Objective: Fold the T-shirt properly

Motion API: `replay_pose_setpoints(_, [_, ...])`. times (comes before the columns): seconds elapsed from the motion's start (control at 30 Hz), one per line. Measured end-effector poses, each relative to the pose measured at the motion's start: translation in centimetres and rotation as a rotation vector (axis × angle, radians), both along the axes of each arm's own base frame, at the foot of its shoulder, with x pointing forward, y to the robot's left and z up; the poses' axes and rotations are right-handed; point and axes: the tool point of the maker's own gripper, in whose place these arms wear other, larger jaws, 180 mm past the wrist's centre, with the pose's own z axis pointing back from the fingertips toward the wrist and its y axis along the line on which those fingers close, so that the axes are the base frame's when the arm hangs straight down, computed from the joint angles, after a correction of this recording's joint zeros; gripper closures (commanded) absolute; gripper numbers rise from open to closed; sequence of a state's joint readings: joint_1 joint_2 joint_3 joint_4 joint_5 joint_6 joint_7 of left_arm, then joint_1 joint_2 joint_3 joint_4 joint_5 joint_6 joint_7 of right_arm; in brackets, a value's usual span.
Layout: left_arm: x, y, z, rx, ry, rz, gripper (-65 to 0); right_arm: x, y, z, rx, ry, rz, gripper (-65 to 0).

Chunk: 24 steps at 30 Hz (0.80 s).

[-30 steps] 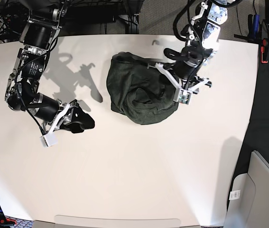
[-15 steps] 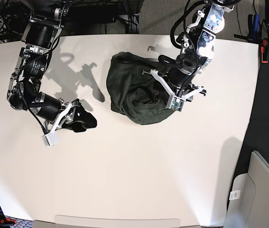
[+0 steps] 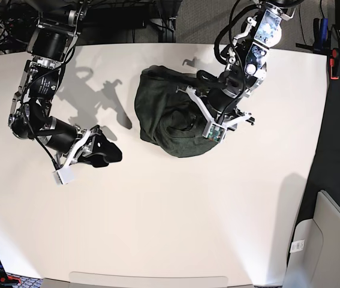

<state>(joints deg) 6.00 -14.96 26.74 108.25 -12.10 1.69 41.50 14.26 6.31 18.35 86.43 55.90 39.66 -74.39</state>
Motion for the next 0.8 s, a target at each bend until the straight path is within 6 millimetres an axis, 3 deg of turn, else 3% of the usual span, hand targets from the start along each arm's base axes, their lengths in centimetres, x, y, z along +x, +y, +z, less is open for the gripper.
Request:
replay_pose_setpoints(0.13, [-0.4, -0.3, 0.1, 0.01, -0.001, -0.064, -7.1, 0.0, 0.0, 0.0, 0.0, 0.0, 0.0, -29.5])
replay_pose_setpoints(0.23, [-0.2, 1.8, 1.0, 0.008, -0.027, 0.0, -3.3, 0.0, -0.1, -0.1, -0.002, 0.002, 0.0, -29.5])
replay_pose_setpoints(0.53, [-1.9, 7.3, 1.8, 0.03, -0.028, 0.156, -2.3, 0.0, -0.1, 0.0, -0.003, 0.001, -0.001, -29.5])
replay_pose_setpoints(0.8, [-4.9, 7.8, 0.4, 0.036, 0.033, 0.165, -2.2, 0.1, 0.0, 0.1, -0.001, -0.002, -0.001, -29.5])
